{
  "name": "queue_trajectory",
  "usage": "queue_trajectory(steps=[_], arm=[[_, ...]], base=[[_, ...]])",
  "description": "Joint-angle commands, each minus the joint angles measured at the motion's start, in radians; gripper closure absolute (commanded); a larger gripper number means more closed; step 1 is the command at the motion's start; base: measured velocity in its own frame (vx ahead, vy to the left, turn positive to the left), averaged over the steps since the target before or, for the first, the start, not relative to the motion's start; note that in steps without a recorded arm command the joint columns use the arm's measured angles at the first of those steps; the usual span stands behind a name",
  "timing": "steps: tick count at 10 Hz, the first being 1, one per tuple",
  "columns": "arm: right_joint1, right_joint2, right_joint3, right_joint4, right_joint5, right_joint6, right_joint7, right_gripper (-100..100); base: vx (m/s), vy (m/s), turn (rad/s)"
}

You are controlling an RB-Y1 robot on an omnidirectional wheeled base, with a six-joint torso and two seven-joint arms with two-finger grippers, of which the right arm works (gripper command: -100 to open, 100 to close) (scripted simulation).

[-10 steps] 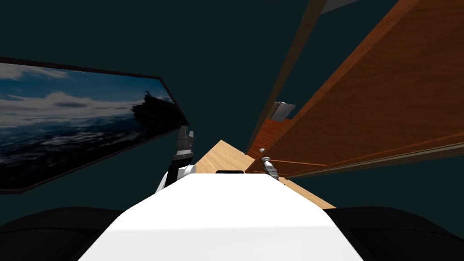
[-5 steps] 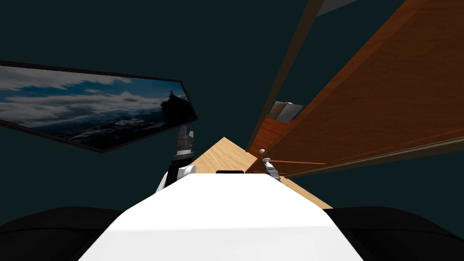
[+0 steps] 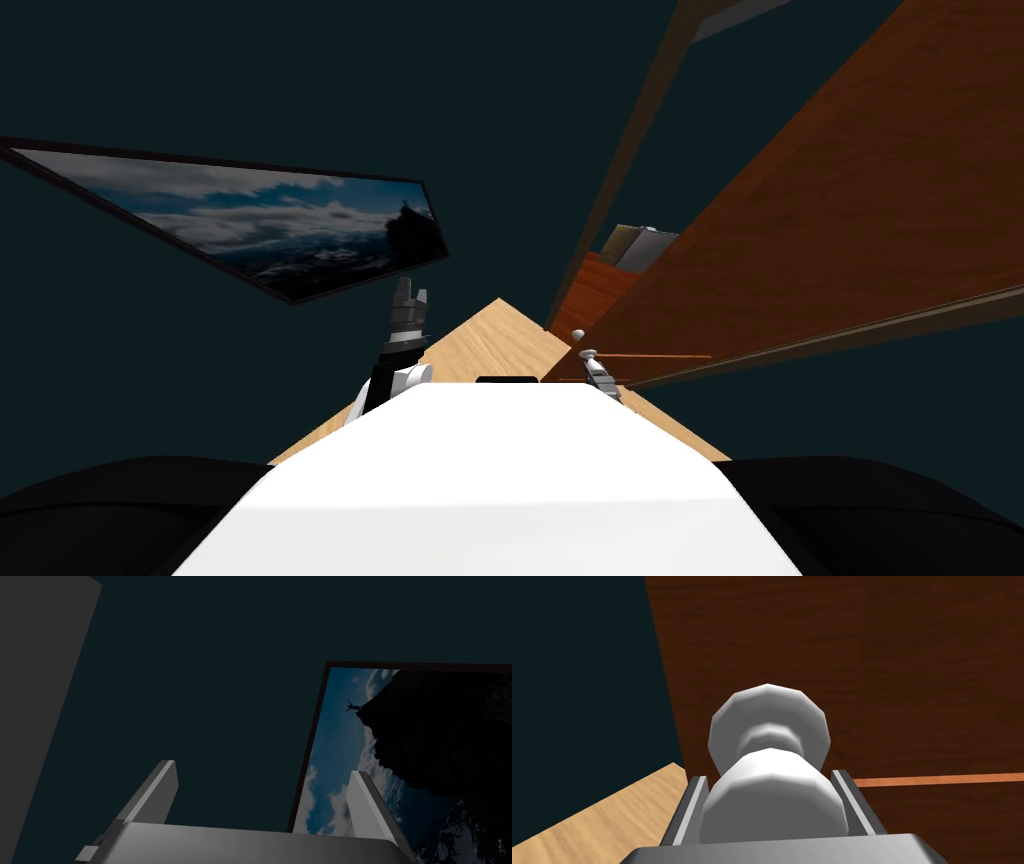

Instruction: Pull the door open

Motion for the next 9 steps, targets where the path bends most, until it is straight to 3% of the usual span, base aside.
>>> queue_trajectory(steps=[1,9], arm=[[-0.004,-0.003,0.007,0.013,0.006,-0.015,-0.010,100],[-0.034,-0.019,0.028,0.076,0.023,-0.068,-0.052,100]], base=[[-0.241,-0.048,0.178],[-0.223,-0.056,0.143]])
